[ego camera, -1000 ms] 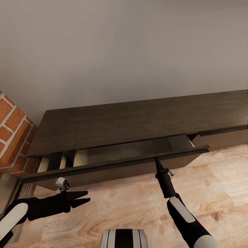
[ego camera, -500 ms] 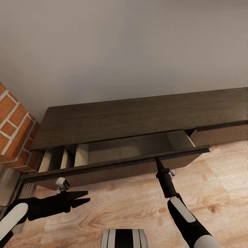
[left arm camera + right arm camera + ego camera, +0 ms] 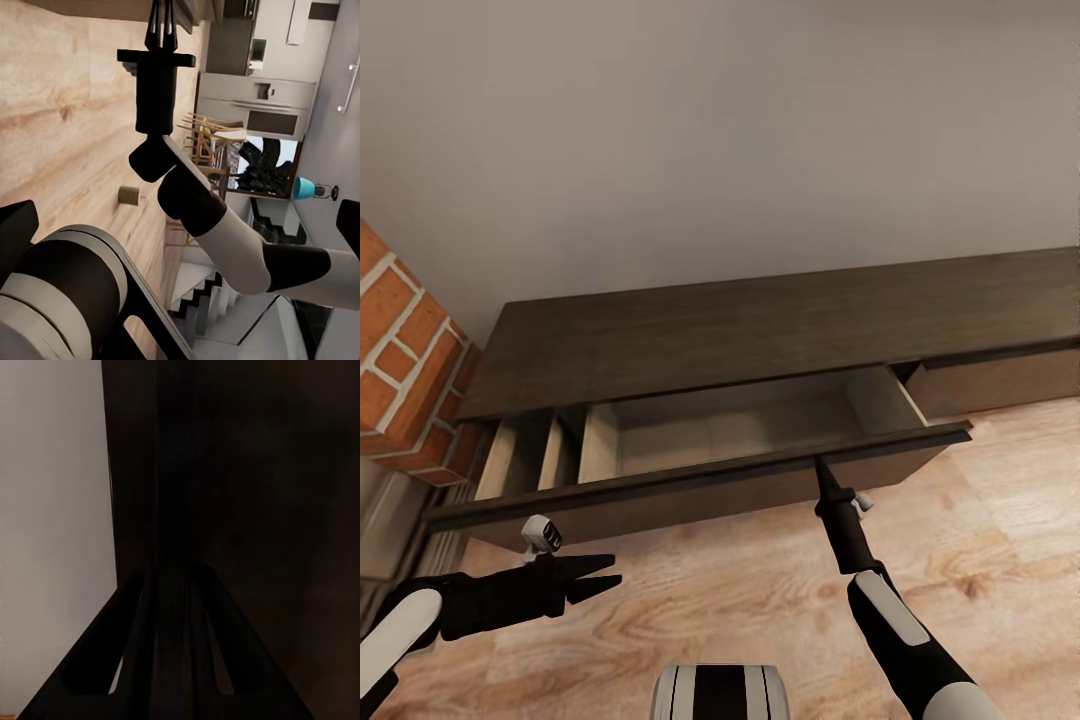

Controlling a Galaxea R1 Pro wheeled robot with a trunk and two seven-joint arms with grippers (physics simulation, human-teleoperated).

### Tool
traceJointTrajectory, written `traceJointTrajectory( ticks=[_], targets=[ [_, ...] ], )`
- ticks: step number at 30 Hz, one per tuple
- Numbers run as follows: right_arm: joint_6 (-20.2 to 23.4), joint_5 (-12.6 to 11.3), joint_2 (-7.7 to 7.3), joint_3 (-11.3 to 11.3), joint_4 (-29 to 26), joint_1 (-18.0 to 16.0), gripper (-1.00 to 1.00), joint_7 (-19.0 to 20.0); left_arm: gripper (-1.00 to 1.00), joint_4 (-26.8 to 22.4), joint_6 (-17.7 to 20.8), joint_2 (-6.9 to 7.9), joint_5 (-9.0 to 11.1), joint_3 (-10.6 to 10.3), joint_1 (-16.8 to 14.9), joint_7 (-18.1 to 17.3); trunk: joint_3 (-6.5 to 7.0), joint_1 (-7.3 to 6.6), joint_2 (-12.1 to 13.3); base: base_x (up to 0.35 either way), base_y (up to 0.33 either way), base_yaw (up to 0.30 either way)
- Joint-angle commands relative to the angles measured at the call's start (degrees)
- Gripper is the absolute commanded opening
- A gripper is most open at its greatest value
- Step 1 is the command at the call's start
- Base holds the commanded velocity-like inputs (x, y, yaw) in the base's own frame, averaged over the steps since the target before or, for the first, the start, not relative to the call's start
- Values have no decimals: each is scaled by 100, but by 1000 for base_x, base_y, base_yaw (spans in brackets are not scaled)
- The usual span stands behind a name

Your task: Place each of the two pumpkins and all three candles from the living room inside a cabinet in the living room (use any cabinet), then make sure every cabinet is closed, and position the cauldron so it is next to a table in the living room.

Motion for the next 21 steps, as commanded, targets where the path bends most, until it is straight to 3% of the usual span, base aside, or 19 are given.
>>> traceJointTrajectory(
  ticks=[1,21],
  targets=[
    [-14,-13,-7,394,6,-1,-100,37,100,3,16,4,2,-8,-6,-18,-4,-2,-1,-102,0,0],
    [-11,-13,-8,394,4,-1,-100,37,100,3,16,4,2,-7,-5,-17,-4,-2,-1,-91,0,0]
  ],
)
